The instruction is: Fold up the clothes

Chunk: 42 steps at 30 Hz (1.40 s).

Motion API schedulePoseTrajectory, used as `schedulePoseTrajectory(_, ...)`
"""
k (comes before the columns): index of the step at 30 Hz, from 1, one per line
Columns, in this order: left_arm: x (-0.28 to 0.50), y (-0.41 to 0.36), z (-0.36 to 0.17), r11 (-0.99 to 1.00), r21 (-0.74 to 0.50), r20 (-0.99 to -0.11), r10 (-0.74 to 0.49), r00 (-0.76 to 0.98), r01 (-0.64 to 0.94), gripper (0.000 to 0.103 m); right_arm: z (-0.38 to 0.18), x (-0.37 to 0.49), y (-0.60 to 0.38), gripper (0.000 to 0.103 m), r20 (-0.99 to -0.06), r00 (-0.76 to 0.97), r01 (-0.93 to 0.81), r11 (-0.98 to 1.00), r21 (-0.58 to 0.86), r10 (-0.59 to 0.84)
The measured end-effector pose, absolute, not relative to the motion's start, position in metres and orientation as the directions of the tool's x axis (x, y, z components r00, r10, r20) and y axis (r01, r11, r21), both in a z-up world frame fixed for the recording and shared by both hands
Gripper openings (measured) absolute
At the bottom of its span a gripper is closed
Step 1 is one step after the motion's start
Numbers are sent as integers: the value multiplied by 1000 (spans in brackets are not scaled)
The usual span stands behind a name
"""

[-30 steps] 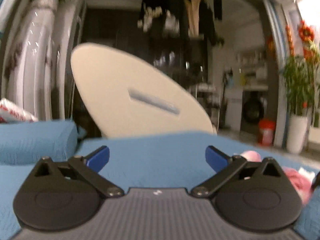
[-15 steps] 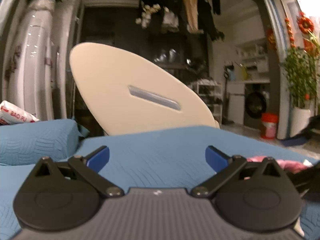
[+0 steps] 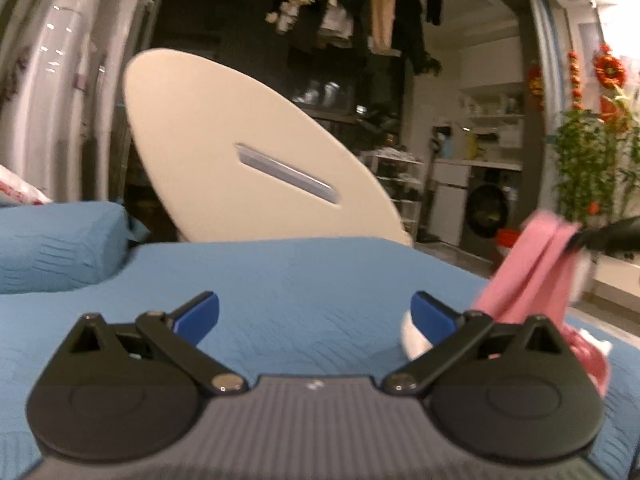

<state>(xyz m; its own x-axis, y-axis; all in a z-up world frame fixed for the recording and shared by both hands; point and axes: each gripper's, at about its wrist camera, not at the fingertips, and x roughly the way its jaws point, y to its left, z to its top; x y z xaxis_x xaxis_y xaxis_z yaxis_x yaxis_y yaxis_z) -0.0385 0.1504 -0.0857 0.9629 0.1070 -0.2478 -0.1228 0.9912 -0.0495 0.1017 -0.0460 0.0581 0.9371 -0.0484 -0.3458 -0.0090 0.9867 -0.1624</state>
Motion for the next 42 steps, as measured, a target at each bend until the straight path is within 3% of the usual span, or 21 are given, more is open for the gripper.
schedulePoseTrajectory(1,-37,149,-88,994,-45,-260,88,961,-103,103,59,110,-86,12,-358,910,168,975,-145,-210)
schedulePoseTrajectory(2,-36,147,-90,996,-40,-274,68,959,-82,103,52,119,-116,12,-454,846,245,960,-135,-280)
schedulePoseTrajectory(3,-35,143,-96,997,-36,-289,49,956,-62,103,42,130,-141,12,-576,758,281,950,-134,-305)
schedulePoseTrajectory(5,-32,138,-103,999,-31,-311,21,950,-32,103,34,119,-179,12,-698,687,289,957,4,-204)
schedulePoseTrajectory(7,-29,132,-109,1000,-21,-332,-1,943,-6,103,35,90,-198,16,-676,732,266,950,164,-88)
schedulePoseTrajectory(8,-26,129,-112,1000,-10,-343,-10,939,7,103,37,75,-206,29,-648,761,247,938,241,-34)
schedulePoseTrajectory(9,-23,126,-114,1000,-7,-348,-17,937,16,103,32,42,-216,41,-585,806,195,893,407,91)
schedulePoseTrajectory(10,-18,124,-115,1000,-6,-354,-25,935,24,103,29,23,-218,62,-554,813,159,848,505,177)
schedulePoseTrajectory(12,-7,123,-117,999,-25,-361,-41,932,35,103,41,-2,-213,67,-485,833,20,861,509,268)
schedulePoseTrajectory(14,17,120,-119,996,-67,-385,-72,920,50,103,49,-13,-204,81,-449,837,-82,883,462,313)
schedulePoseTrajectory(16,44,115,-124,993,-95,-431,-99,897,65,102,50,-6,-190,79,-478,791,-178,891,419,383)
schedulePoseTrajectory(21,101,97,-137,982,-178,-524,-146,839,60,102,55,-3,-192,79,-511,763,-168,884,436,397)
schedulePoseTrajectory(24,134,84,-147,979,-203,-578,-150,802,36,103,28,13,-177,79,-516,763,-158,886,436,389)
schedulePoseTrajectory(29,183,65,-170,990,-140,-724,-96,683,-9,103,-17,31,-152,79,-519,773,-140,896,422,365)
schedulePoseTrajectory(30,183,61,-171,994,-105,-711,-81,698,9,100,-19,32,-149,79,-518,773,-144,897,419,366)
schedulePoseTrajectory(31,182,56,-169,995,-75,-688,-94,719,59,82,-19,31,-148,79,-517,774,-146,898,416,366)
schedulePoseTrajectory(32,181,54,-169,995,-61,-678,-104,728,85,38,-23,34,-146,79,-517,774,-147,898,415,365)
schedulePoseTrajectory(33,179,51,-168,996,-19,-675,-80,733,92,14,-25,35,-146,79,-516,774,-147,897,416,366)
schedulePoseTrajectory(38,153,62,-143,997,68,-578,22,815,21,12,-29,35,-140,79,-515,777,-137,895,424,362)
schedulePoseTrajectory(42,60,77,-82,987,137,-230,118,966,-87,12,-27,30,-138,79,-511,781,-134,896,424,358)
